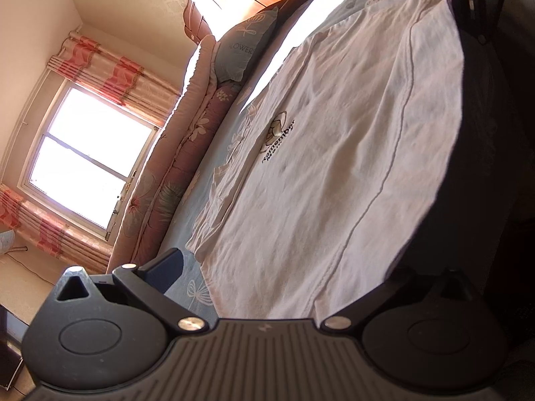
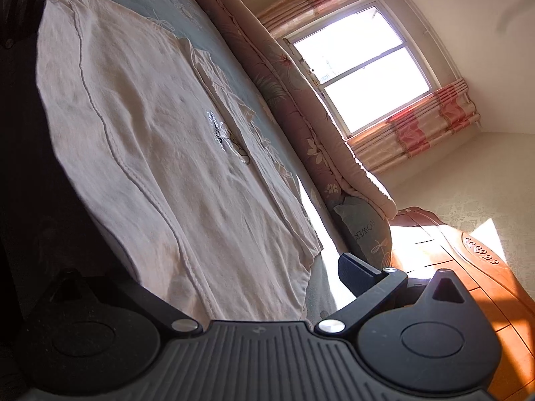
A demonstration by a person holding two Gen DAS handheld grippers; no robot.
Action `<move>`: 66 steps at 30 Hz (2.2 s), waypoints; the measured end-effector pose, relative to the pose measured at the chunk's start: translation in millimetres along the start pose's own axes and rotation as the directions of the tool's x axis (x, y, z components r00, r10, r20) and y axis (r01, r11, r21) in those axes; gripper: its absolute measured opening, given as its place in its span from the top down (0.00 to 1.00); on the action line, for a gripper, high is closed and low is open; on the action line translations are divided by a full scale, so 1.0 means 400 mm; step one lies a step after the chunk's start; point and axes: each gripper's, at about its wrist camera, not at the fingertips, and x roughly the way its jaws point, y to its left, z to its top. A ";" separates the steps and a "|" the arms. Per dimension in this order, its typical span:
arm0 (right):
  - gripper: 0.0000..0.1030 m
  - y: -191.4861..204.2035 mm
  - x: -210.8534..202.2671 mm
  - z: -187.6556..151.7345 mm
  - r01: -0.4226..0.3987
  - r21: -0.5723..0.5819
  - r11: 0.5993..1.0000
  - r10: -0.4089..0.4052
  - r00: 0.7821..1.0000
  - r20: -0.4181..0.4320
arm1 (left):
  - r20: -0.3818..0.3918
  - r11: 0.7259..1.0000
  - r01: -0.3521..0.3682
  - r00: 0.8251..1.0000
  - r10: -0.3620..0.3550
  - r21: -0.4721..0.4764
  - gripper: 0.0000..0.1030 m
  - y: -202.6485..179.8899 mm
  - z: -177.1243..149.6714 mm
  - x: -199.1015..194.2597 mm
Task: Fold clothes
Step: 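Grasp the shirt hem with both grippers and lift it, then carry the held hem over the shirt toward the collar with both grippers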
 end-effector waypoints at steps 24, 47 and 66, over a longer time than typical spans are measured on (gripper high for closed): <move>0.00 -0.001 0.090 0.038 0.232 -0.044 0.972 -0.230 0.973 0.030 | 0.004 0.987 -0.112 0.994 0.113 -0.114 0.00 0.087 0.010 0.076; 0.00 -0.132 0.266 0.091 0.043 -0.014 0.999 -0.043 0.998 -0.056 | 0.007 0.999 0.004 1.000 -0.004 0.031 0.00 0.213 0.069 0.284; 0.00 -0.259 0.544 0.179 0.085 -0.041 0.996 -0.085 0.996 -0.006 | -0.027 1.000 -0.016 1.000 0.016 -0.017 0.00 0.361 0.138 0.603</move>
